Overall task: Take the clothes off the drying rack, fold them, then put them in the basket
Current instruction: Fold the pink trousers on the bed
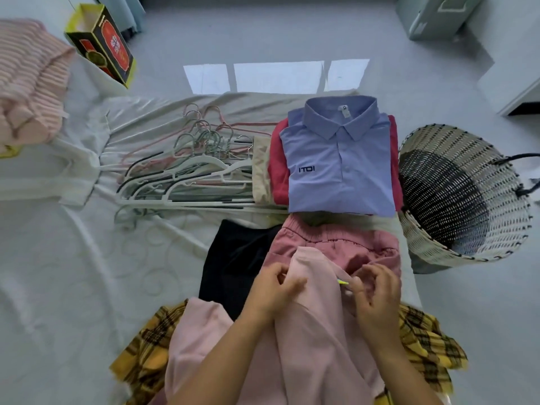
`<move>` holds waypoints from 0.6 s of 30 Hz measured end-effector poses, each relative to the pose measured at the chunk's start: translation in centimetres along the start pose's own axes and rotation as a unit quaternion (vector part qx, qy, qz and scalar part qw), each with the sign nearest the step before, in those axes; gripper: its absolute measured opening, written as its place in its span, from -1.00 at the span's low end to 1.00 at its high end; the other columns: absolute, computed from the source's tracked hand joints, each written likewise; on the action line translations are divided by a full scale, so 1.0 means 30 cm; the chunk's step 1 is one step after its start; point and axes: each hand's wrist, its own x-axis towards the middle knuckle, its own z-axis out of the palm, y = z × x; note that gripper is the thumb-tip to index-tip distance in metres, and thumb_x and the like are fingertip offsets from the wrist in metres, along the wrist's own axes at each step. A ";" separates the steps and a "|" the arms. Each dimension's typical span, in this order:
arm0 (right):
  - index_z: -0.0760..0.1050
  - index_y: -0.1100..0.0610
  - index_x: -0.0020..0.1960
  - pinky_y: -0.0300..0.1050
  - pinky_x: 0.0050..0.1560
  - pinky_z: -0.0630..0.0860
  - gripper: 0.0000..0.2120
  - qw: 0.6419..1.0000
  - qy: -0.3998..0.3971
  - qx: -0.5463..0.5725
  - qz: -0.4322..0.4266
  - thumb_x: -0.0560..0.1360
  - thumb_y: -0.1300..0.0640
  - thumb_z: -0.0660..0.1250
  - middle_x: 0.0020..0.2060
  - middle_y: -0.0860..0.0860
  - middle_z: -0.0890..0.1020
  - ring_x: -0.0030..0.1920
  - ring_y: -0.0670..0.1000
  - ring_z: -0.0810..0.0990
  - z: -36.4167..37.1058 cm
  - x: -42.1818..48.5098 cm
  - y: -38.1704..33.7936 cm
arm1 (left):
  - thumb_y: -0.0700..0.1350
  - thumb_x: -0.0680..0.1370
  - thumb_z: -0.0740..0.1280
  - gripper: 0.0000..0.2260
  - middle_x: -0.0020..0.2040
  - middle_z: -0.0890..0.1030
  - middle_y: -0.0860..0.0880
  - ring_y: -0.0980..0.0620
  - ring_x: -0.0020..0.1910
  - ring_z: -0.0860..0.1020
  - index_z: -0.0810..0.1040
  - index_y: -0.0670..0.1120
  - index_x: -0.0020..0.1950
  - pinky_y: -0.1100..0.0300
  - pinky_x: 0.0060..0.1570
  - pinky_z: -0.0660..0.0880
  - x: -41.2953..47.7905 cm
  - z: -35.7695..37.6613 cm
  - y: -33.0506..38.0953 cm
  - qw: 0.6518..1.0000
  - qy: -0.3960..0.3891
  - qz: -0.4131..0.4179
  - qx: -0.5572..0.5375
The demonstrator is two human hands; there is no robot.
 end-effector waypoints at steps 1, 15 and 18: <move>0.45 0.18 0.10 -0.01 0.17 0.37 -0.54 1.000 0.013 -0.012 0.024 0.39 -0.13 0.17 0.13 0.09 0.39 0.16 0.05 0.36 -0.012 -0.017 0.011 | -0.08 0.47 0.39 -0.90 -0.27 0.51 0.08 0.15 -0.29 0.45 0.51 -0.08 -0.16 0.30 -0.24 0.38 0.005 0.001 0.016 1.000 0.001 0.001 -0.011; 0.63 0.16 -0.20 -0.33 -0.34 0.42 -0.95 0.962 -0.240 0.058 0.114 0.44 0.22 0.42 -0.27 0.03 0.64 -0.24 -0.01 0.54 -0.191 -0.244 -0.005 | -0.19 0.57 0.25 -0.89 -0.30 0.54 -0.05 0.05 -0.31 0.47 0.45 -0.13 -0.16 0.29 -0.39 0.44 -0.243 -0.501 -0.060 0.964 0.038 0.024 -0.264; 0.59 0.15 -0.24 -0.17 -0.30 0.38 -0.85 0.968 -0.177 0.134 0.113 0.45 0.09 0.42 -0.33 0.03 0.58 -0.27 0.00 0.49 -0.236 -0.269 -0.071 | -0.20 0.54 0.26 -0.92 -0.32 0.56 -0.07 0.04 -0.37 0.53 0.46 -0.14 -0.16 0.29 -0.45 0.49 -0.344 -0.607 -0.081 0.966 0.020 0.039 -0.255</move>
